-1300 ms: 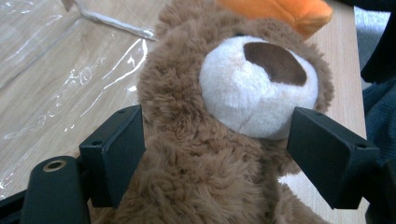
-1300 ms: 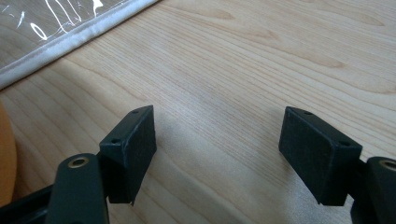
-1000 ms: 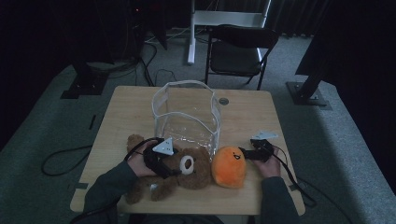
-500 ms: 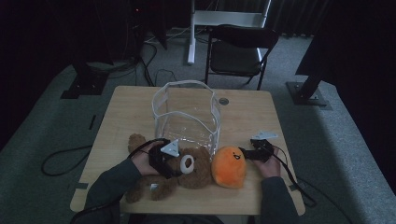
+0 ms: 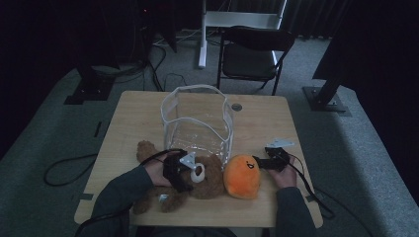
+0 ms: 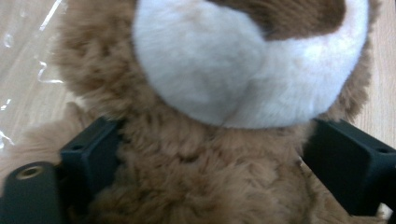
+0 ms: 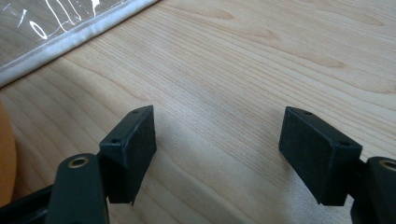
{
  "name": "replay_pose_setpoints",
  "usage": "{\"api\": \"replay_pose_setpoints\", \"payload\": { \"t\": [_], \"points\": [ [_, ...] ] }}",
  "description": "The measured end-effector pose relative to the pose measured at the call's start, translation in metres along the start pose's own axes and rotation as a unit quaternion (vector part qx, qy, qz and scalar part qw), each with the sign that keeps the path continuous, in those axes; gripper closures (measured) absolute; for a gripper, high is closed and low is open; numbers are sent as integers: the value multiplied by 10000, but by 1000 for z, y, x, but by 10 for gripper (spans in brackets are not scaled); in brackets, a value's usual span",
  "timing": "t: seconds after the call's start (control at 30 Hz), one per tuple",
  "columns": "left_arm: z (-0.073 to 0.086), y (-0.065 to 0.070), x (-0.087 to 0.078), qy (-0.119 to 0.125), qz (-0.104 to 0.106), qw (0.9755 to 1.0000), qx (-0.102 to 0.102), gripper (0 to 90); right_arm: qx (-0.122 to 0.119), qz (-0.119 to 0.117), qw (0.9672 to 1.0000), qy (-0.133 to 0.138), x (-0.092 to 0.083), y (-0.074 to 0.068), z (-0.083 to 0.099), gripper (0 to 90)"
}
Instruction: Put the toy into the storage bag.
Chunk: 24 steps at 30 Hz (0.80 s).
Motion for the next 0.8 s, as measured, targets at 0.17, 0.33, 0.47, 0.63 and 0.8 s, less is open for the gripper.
{"api": "replay_pose_setpoints", "payload": {
  "t": [0.17,0.33,0.47,0.63,0.8],
  "points": [
    [-4,-1,7,-114,115,9998,-71,49,-3,2,10000,4,0,0,0,264],
    [-8,0,12,-298,46,9995,16,26,3,8,10000,3,0,0,0,264],
    [-9,0,12,-307,-79,9995,9,67,3,10,10000,1,0,0,0,264],
    [-8,1,7,-89,-367,9993,-85,227,5,9,10000,2,0,0,0,264],
    [-2,3,-4,276,-485,9982,-224,353,7,9,10000,0,0,0,0,264]
  ]
}}
Point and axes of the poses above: each handheld gripper's, and its own axes: x roughly forward along the jaws, z roughly out of its underside, y roughly to its right, the point moved 2 cm from there along x, roughly forward along the jaws, and after that the axes turned 4 degrees about -z, right-handed, at the moved point
